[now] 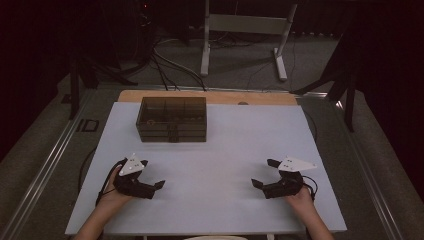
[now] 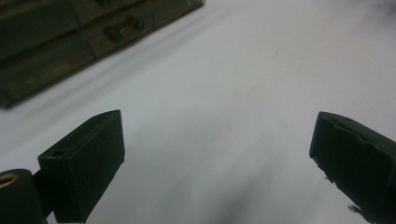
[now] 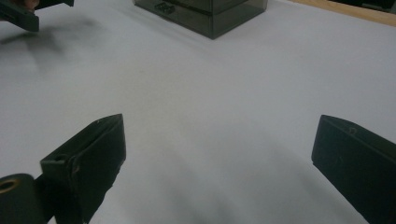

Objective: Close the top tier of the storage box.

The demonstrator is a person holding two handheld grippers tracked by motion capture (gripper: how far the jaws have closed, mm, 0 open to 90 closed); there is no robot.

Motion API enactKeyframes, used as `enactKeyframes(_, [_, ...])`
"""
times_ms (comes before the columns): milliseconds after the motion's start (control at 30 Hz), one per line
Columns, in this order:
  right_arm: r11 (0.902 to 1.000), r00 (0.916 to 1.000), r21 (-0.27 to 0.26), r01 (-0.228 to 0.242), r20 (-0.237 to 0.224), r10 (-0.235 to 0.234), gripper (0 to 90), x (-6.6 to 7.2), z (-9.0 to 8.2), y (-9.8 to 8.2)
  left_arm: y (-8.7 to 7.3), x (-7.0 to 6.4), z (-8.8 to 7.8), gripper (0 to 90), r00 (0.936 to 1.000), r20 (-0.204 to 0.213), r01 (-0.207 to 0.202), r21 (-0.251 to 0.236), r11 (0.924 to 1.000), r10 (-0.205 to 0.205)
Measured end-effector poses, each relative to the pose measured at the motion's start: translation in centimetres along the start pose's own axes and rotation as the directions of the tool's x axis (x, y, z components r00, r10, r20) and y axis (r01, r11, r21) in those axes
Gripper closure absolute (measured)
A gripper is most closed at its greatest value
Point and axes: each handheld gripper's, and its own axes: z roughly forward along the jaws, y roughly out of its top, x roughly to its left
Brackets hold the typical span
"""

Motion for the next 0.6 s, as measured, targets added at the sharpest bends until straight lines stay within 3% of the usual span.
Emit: enactKeyframes(600, [1.0000,1.0000,0.004,0.004,0.002,-0.004,3.0,0.0,0.0,0.0,-2.7,-0.1,-1.7,5.0,0.9988,-0.041,0.028,0.056,0.9980,-0.025])
